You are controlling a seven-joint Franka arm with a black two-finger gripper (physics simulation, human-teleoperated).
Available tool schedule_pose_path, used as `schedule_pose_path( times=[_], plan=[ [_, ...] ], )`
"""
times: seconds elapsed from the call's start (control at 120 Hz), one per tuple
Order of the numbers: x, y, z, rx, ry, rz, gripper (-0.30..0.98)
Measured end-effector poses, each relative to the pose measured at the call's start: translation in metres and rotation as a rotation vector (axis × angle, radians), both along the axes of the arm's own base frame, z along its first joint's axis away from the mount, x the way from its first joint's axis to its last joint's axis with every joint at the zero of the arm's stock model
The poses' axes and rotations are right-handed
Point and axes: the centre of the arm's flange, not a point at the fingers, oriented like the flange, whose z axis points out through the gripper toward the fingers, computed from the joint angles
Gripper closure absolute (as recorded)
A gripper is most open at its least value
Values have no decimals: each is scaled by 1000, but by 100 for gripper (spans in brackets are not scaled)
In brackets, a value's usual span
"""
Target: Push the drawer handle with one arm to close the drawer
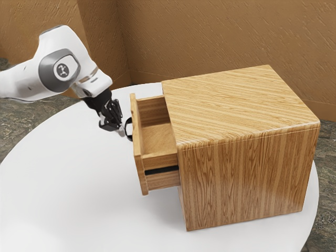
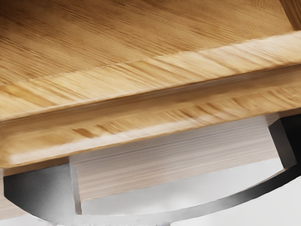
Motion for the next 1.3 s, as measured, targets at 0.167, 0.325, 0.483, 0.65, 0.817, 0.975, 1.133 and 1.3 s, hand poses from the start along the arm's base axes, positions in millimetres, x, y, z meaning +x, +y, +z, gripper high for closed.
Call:
schedule_pose_path(
  times=[0.167,0.325,0.483,0.65,0.817,0.975,1.133,1.3],
  plan=[
    [14,-12,3,-12,-6,9,79],
    [26,-31,5,-27,-10,4,79],
    [40,-43,4,-32,-12,9,79],
    [55,-53,2,-38,-14,16,79],
    [67,-67,-1,-41,-15,13,79],
    [81,-68,1,-35,-26,23,79],
    [78,-65,3,-43,-28,32,79],
    [-18,24,15,-77,-5,89,62]
  ],
)
